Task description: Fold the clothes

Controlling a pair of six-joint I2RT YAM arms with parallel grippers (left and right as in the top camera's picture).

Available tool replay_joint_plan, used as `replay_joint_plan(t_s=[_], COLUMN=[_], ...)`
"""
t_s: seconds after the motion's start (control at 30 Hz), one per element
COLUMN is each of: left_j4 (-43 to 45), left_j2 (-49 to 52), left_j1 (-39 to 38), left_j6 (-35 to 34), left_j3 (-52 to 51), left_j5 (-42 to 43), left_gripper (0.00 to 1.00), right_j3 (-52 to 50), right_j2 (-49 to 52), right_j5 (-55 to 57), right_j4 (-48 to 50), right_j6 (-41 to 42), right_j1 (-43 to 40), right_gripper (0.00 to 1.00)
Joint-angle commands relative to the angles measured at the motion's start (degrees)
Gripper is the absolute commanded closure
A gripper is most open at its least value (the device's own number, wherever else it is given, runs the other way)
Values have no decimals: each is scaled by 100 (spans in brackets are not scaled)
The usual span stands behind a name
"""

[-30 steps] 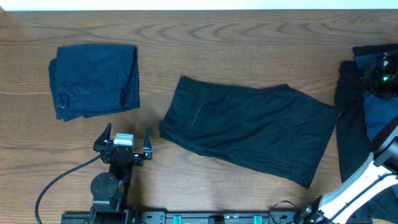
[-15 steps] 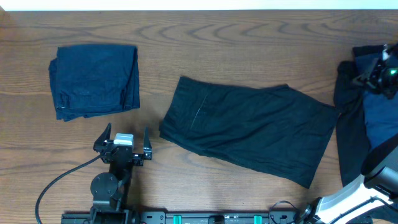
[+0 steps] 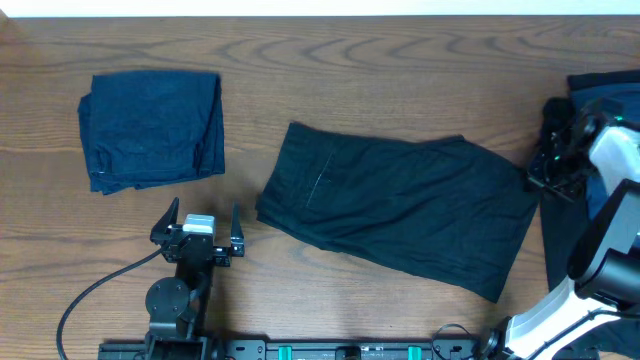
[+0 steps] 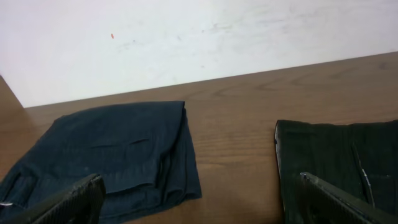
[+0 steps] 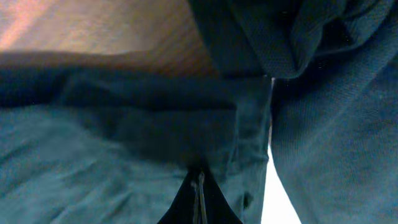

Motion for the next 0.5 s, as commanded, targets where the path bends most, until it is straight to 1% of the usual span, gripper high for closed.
replay_joint_plan(t_s=[0.0,0.23,0.3,0.47], left_j4=[-225,-223,-223,-223], left_j2=[-22,-20,-22,-22], left_j1=[28,28,28,28], left_j6=[33,33,35,35], left_j3=[-81,-81,-81,-81], left_j5=[-4,-7,-7,-7], left_gripper=[2,2,2,2], right_j3=[-302,-1091,-1141,-1141], right_j2=[46,50,50,50], right_j5=[627,660,575,212], right_j4=[240,1572,1808,2273], right_j6=[358,415,365,-66], right_j1=[212,667,824,1235], right_gripper=[99,99,99,99])
